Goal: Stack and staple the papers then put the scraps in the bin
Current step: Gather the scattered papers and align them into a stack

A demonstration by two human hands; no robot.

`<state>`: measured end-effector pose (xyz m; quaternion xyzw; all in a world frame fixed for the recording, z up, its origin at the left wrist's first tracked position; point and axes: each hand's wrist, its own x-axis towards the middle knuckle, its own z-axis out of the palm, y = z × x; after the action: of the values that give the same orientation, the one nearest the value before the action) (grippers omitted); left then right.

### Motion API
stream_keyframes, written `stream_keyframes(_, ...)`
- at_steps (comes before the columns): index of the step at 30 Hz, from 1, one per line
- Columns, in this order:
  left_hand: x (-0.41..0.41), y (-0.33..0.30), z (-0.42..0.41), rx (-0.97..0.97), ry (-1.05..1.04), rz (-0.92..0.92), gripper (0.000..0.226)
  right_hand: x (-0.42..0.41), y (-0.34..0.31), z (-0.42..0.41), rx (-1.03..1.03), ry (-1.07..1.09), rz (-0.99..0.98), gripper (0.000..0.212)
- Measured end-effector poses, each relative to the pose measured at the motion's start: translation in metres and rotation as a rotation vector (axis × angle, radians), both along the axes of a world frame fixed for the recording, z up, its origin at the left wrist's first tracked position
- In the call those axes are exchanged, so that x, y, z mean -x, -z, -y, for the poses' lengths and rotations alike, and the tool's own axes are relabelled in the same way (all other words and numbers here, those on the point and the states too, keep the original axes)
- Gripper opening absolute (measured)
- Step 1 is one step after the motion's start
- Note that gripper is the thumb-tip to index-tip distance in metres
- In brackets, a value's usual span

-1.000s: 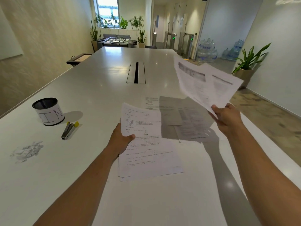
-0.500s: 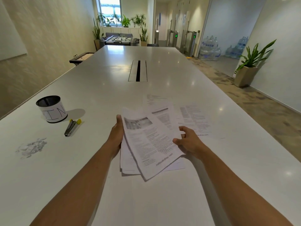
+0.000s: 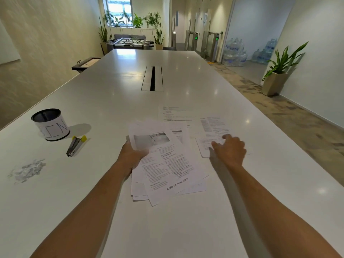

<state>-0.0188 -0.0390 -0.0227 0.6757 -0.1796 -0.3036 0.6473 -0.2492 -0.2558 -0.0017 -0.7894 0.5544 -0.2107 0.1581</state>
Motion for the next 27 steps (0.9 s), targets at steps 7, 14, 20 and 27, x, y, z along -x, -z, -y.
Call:
stream_keyframes(7, -0.006, 0.006, 0.002, 0.047, 0.027, -0.013, 0.050, 0.011, -0.005, 0.035, -0.166, 0.202, -0.163, 0.097)
stream_keyframes(14, -0.021, 0.005, 0.003, 0.066, 0.045, -0.009, 0.052, -0.027, -0.016, 0.055, -0.210, 0.140, -0.201, 0.116)
stream_keyframes(20, -0.022, 0.010, 0.006, 0.067, 0.055, 0.037, 0.047, -0.059, -0.011, 0.064, -0.244, 0.134, -0.282, 0.134)
stream_keyframes(27, -0.028, 0.017, 0.009, 0.067, 0.064, 0.080, 0.041, -0.069, -0.005, 0.066, -0.183, 0.096, -0.332, 0.122)
